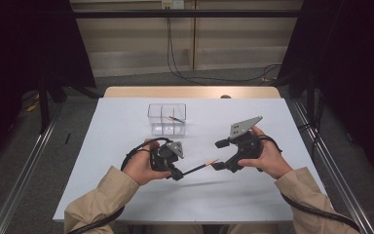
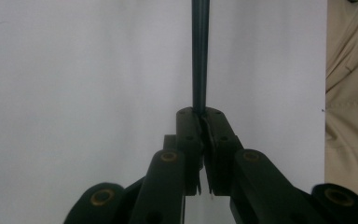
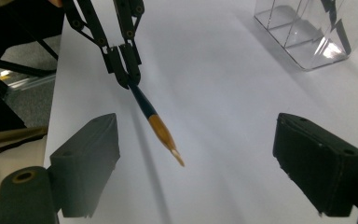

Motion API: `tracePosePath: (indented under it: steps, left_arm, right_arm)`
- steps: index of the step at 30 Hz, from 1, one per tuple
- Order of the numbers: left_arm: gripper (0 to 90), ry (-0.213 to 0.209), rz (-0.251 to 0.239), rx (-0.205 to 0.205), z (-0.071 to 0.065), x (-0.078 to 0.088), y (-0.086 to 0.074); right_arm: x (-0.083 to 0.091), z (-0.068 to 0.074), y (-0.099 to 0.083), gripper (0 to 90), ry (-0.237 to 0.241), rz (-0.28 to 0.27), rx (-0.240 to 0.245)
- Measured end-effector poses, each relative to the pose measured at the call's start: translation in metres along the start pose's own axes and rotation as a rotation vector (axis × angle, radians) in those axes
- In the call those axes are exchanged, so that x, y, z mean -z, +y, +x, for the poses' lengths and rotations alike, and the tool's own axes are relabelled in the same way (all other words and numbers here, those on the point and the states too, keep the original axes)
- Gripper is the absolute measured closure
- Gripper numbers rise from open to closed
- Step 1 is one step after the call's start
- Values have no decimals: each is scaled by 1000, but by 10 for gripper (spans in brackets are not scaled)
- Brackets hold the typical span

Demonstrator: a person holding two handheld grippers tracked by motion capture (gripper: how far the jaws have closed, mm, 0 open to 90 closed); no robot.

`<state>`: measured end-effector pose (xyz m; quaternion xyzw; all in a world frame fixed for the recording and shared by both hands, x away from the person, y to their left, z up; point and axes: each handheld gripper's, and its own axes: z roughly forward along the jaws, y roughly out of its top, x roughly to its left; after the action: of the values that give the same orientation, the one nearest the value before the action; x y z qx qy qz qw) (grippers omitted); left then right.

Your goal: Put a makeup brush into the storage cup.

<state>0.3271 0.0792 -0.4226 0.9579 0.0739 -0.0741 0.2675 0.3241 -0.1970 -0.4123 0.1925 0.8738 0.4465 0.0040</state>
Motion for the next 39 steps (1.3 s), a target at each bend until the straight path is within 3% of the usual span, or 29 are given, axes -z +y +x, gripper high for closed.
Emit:
tracePosePath:
  steps: [13, 24, 33, 39]
  left_arm:
    - [858, -4, -51, 17, 2, 2, -4]
    - [858, 0, -104, 37, 2, 3, -10]
    - [859, -7, -162, 54, 4, 3, -14]
    - [859, -10, -249, 69, 4, 2, -16]
  right_arm:
    - [0, 3, -2, 137, -7, -119, -28]
    - [-2, 5, -5, 141, -11, -255, -45]
    - [-6, 7, -6, 139, -11, -268, -55]
    - [-5, 7, -6, 139, -13, -276, -50]
